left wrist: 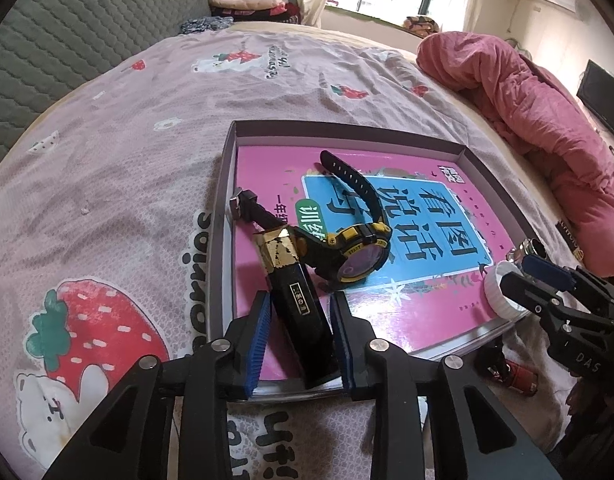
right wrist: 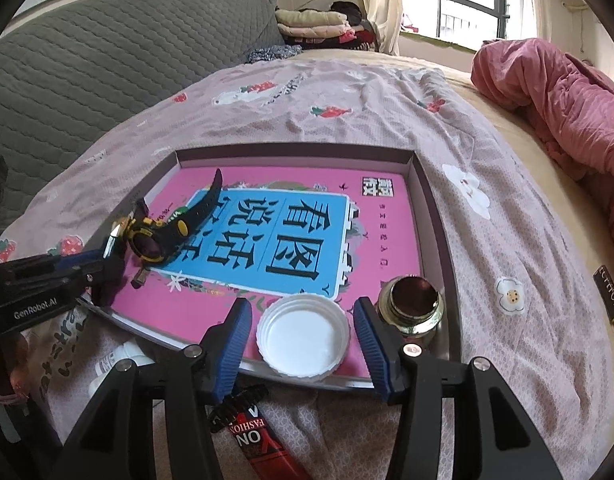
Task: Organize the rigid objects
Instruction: 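Open both grippers to release the knife and white cap onto the book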
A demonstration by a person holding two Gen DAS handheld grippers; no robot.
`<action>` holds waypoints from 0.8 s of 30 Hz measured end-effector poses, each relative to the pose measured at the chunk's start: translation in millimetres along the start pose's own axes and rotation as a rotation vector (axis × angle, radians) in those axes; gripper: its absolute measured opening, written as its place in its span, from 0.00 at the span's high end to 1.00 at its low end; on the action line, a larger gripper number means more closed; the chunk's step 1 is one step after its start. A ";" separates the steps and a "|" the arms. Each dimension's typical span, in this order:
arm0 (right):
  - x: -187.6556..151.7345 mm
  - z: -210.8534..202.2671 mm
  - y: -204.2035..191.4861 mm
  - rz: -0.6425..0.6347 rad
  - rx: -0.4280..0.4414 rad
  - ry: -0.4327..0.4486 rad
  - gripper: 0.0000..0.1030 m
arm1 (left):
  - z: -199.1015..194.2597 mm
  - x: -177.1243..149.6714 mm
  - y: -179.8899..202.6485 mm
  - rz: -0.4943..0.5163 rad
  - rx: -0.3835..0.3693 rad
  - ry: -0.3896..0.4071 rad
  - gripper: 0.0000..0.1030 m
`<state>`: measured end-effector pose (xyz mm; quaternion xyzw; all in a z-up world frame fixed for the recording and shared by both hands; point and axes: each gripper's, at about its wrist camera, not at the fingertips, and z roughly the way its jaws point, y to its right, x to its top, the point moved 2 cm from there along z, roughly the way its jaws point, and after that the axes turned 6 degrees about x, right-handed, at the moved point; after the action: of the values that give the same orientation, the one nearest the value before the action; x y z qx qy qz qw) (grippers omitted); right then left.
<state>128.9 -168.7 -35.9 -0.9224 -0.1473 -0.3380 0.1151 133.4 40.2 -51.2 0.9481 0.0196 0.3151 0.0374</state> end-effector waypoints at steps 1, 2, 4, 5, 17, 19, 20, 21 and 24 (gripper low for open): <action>0.5 -0.1 0.1 -0.001 0.000 0.002 0.49 | -0.2 -0.1 0.6 0.004 0.001 0.000 0.67; 0.6 -0.3 -0.1 -0.001 -0.002 0.005 0.49 | -0.1 -0.2 1.5 0.009 0.003 0.001 0.66; 0.6 -0.3 -0.4 -0.001 0.000 0.004 0.49 | 0.0 -0.9 3.3 0.019 0.011 0.004 0.66; 0.6 -0.2 -0.6 -0.002 -0.001 0.004 0.49 | -0.1 -1.3 3.6 0.021 0.013 0.005 0.66; 3.4 -4.9 4.2 0.017 -0.010 0.028 0.44 | -5.8 -1.3 -0.3 -0.011 -0.011 0.022 0.52; 3.4 -4.9 4.7 0.021 -0.008 0.027 0.44 | -9.0 -1.5 -0.7 -0.023 -0.023 0.031 0.49; 3.3 -5.3 4.5 0.019 -0.010 0.027 0.44 | -9.5 -1.6 -0.1 -0.022 -0.024 0.033 0.48; 3.3 -5.9 4.0 0.016 -0.011 0.028 0.44 | -10.0 -2.2 0.8 -0.017 -0.021 0.033 0.48; 4.1 -9.5 2.5 0.009 -0.008 0.043 0.44 | -12.5 -3.8 2.5 -0.008 -0.014 0.036 0.47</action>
<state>127.2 -173.2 -26.4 -0.9159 -0.1393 -0.3580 0.1161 123.0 38.2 -43.3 0.9419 0.0219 0.3321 0.0448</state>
